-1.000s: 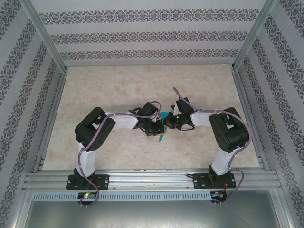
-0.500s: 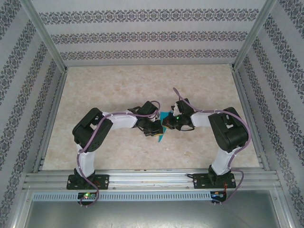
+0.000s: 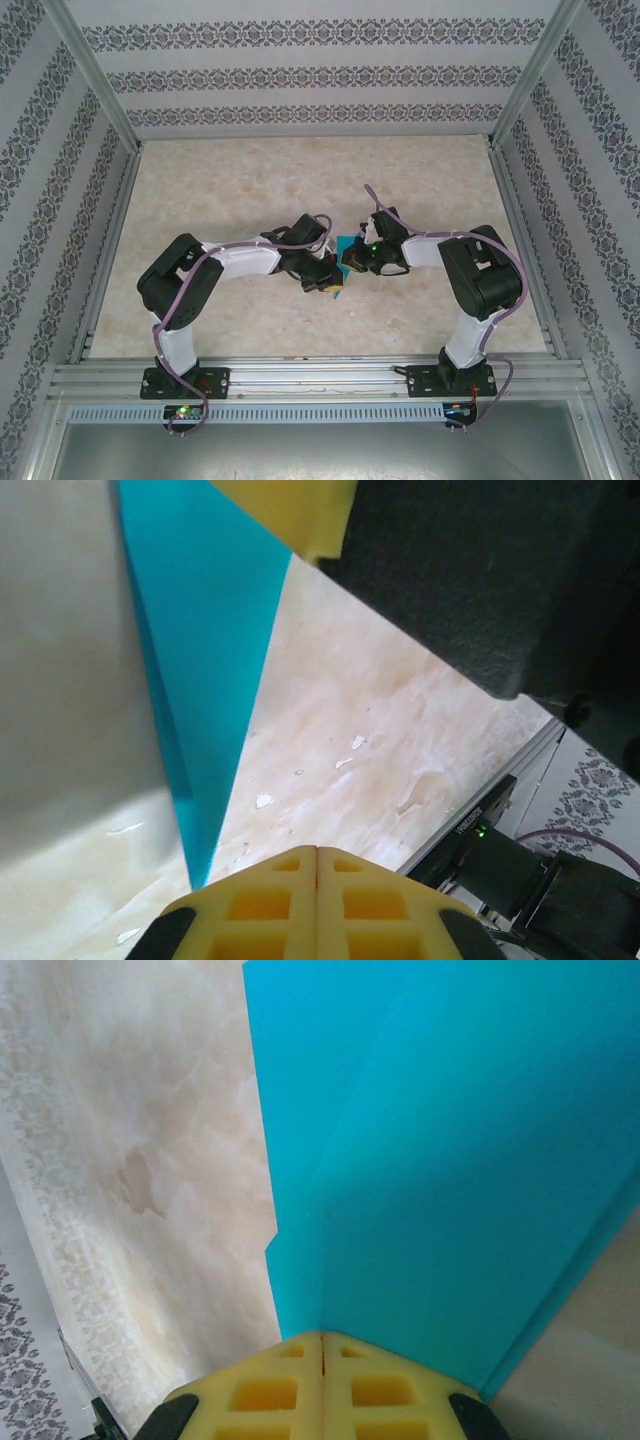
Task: Fold a paper plane with a square sheet of paper (fold left side to right side)
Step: Fold the wing for the fifth time at the center of the table.
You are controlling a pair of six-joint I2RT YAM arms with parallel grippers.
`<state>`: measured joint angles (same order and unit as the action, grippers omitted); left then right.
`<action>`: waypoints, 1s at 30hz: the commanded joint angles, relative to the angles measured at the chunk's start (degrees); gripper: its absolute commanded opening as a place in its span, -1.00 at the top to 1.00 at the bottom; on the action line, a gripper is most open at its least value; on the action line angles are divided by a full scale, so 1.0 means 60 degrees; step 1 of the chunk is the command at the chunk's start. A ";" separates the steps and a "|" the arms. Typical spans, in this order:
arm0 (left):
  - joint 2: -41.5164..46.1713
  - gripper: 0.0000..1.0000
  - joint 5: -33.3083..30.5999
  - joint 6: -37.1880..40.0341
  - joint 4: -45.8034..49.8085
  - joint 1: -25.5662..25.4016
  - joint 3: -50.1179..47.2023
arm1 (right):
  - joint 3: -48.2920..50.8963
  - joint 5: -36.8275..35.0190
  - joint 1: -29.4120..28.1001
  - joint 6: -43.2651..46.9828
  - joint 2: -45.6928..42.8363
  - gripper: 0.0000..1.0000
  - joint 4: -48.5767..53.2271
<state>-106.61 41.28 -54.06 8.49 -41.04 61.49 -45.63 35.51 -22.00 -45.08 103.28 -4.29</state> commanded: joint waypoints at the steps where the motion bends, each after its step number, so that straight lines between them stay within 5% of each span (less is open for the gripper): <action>1: -0.0321 0.93 0.0315 -0.0282 -0.0540 -0.0177 -0.0031 | 0.0353 -0.0586 -0.0025 0.0228 0.0563 1.00 0.1298; 30: -0.0983 0.95 0.0102 -0.0423 -0.1030 -0.0177 -0.0423 | 0.0238 -0.0776 -0.0034 0.0489 0.0587 1.00 0.1743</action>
<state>-111.46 41.85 -55.83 2.83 -41.56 59.99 -46.15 35.62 -21.98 -43.92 103.44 -3.07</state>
